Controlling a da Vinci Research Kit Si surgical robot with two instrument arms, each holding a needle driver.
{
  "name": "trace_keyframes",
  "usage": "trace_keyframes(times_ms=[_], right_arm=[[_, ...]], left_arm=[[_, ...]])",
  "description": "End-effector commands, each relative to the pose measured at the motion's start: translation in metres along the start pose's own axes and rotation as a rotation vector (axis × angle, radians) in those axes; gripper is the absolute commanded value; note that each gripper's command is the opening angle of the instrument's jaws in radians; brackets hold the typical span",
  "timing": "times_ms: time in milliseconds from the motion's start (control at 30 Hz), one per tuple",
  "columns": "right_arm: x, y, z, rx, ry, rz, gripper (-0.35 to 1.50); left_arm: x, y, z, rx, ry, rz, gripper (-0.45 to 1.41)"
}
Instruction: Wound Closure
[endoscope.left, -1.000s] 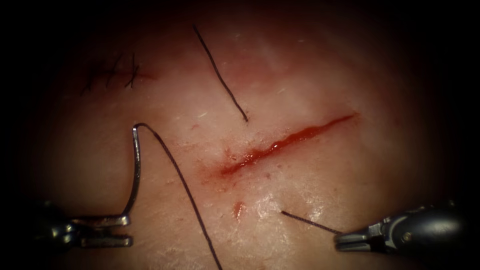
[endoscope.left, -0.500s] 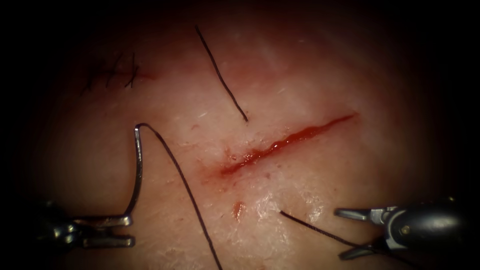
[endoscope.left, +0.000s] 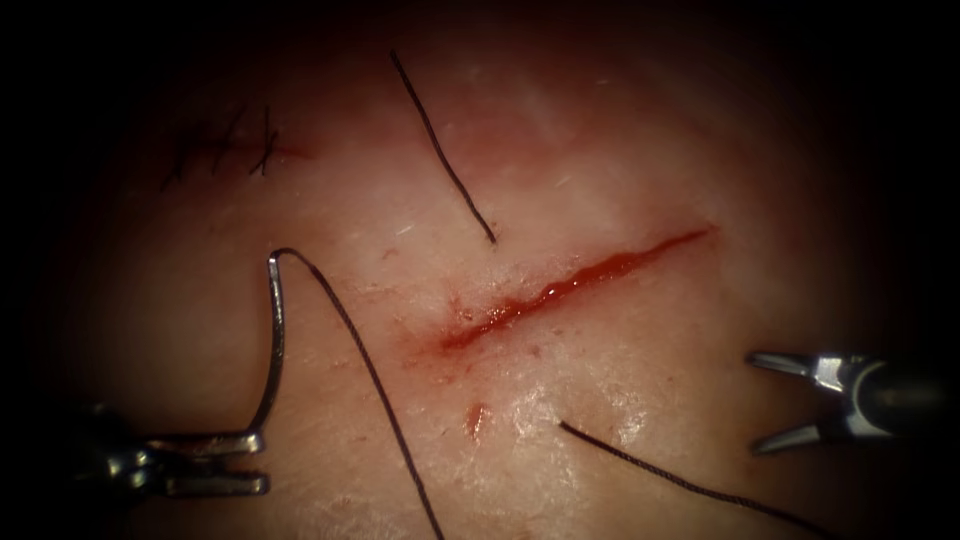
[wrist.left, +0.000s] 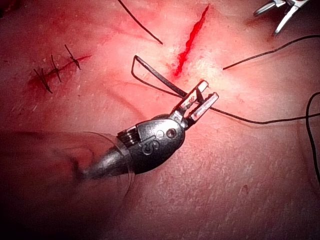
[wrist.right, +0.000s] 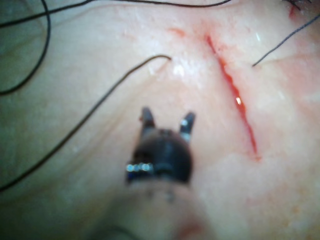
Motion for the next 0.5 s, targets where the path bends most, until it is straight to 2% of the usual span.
trace_keyframes(times_ms=[33,300,500], right_arm=[[-0.0003,-0.0002,0.0006,-0.01,0.001,0.008,1.41],[0.0,0.0004,0.0005,-0.042,0.029,0.024,1.4],[-0.0001,0.0004,0.0007,-0.048,0.027,0.024,1.4]], left_arm=[[-0.0008,0.001,0.0005,-0.001,0.001,-0.004,-0.45],[-0.0007,0.0006,0.0002,0.004,-0.002,-0.006,-0.45],[0.0005,-0.0007,-0.0029,0.057,-0.04,-0.019,-0.45]])
